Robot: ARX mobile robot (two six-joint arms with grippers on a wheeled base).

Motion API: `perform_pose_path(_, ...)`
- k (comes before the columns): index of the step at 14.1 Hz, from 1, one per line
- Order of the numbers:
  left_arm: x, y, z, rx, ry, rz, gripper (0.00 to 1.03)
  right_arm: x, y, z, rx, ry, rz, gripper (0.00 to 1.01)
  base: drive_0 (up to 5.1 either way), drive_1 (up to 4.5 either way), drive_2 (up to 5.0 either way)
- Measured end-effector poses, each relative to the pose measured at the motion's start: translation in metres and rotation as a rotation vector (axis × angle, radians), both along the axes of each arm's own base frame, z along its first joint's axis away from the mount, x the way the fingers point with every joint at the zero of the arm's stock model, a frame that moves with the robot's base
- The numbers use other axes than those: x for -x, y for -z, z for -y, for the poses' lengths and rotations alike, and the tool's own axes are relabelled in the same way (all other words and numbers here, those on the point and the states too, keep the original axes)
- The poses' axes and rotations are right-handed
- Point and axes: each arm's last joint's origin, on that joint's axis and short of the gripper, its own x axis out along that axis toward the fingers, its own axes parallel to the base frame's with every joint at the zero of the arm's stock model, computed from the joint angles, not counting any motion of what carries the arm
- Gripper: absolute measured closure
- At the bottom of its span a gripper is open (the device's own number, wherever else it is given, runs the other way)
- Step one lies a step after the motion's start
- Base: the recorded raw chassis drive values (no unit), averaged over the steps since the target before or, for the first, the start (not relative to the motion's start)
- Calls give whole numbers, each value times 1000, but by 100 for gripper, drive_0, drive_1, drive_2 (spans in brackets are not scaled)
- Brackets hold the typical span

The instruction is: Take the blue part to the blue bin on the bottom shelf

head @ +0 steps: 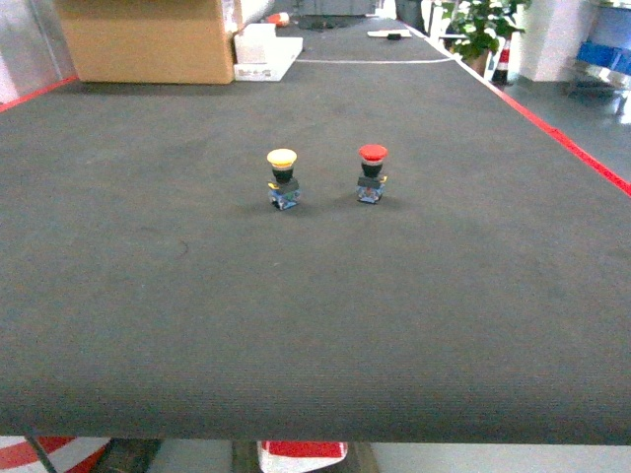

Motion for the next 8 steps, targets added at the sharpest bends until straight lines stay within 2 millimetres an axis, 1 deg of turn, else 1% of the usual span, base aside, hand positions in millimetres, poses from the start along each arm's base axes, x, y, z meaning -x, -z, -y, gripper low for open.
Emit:
perform_pose_path(2,0,0,0,-2,-3,-3,59,0,0,0,0,0,-2,3,-69,-69,-69)
perform_pose_path(8,0,0,0,-1,2,-2,59,0,0,0,0,0,-5,3,-176,-176,-176)
